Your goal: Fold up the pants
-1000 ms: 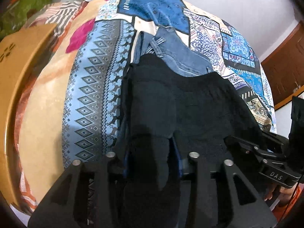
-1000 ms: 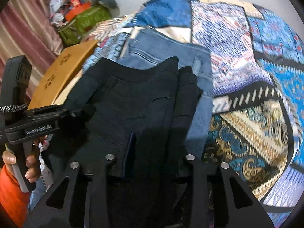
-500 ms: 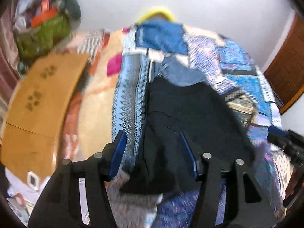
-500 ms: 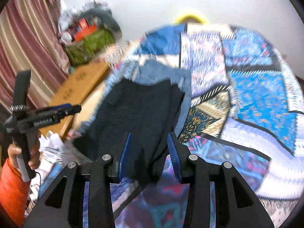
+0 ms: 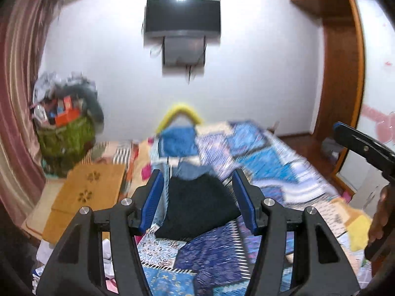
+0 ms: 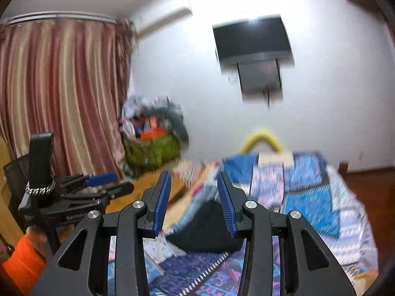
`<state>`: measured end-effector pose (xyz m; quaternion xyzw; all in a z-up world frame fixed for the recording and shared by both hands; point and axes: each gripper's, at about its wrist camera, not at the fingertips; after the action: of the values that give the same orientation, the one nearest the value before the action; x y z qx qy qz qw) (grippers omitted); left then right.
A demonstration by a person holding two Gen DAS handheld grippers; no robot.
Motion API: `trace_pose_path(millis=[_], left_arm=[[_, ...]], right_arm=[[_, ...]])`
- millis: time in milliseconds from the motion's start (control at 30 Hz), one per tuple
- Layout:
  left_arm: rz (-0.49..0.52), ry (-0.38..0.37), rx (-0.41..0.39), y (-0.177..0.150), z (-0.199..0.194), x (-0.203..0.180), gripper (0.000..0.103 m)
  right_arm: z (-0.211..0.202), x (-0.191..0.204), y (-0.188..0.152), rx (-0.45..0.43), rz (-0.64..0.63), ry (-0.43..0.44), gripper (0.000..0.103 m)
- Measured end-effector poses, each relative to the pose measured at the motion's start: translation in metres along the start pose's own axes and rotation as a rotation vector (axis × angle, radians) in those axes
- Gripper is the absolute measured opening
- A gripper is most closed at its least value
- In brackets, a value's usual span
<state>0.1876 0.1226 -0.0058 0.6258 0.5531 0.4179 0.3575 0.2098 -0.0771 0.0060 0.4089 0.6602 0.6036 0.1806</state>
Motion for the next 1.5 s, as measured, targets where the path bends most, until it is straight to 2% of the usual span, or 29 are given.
trace_pose_path(millis=[133, 233, 267, 333, 400, 500, 533, 600, 700, 1500], left_arm=[[0.024, 0.037, -0.109, 0.005, -0.064, -0.018, 0.057], [0.01, 0.045, -0.168, 0.005, -0.097, -0.024, 0.06], [0.003, 0.046, -0.184, 0.005, -0.107, -0.025, 0.062], [0.0, 0.061, -0.211, 0.002, -0.122, -0.027, 0.075], [0.012, 0.094, -0.247, -0.002, -0.139, -0.032, 0.084], [0.007, 0.103, -0.265, -0.006, -0.15, -0.034, 0.101], [0.002, 0.096, -0.264, -0.007, -0.152, -0.034, 0.102], [-0.001, 0.093, -0.258, -0.009, -0.153, -0.035, 0.102], [-0.01, 0.094, -0.256, -0.011, -0.153, -0.033, 0.103], [-0.058, 0.072, -0.209, -0.026, -0.143, -0.03, 0.103]], right_arm=[[-0.041, 0.028, 0.004, -0.083, -0.031, -0.003, 0.036], [-0.057, 0.042, 0.0, -0.117, -0.055, -0.037, 0.037], [-0.059, 0.044, -0.002, -0.124, -0.064, -0.052, 0.041], [-0.064, 0.049, -0.007, -0.154, -0.076, -0.092, 0.054], [-0.072, 0.054, -0.01, -0.169, -0.072, -0.116, 0.073], [-0.074, 0.055, -0.011, -0.171, -0.064, -0.131, 0.087], [-0.073, 0.056, -0.011, -0.168, -0.061, -0.138, 0.09], [-0.077, 0.057, -0.01, -0.17, -0.064, -0.153, 0.102], [-0.08, 0.061, -0.012, -0.179, -0.086, -0.185, 0.103], [-0.078, 0.056, -0.026, -0.131, -0.074, -0.186, 0.103]])
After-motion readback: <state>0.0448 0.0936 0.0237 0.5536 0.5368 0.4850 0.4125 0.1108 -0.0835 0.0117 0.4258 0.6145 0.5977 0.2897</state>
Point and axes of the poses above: each gripper's, at about its wrist camera, not at the fingertips, and z roughly the way its jaws point, x to its left, y to its top, and after that the axes turned 8 degrees about z, right-handed
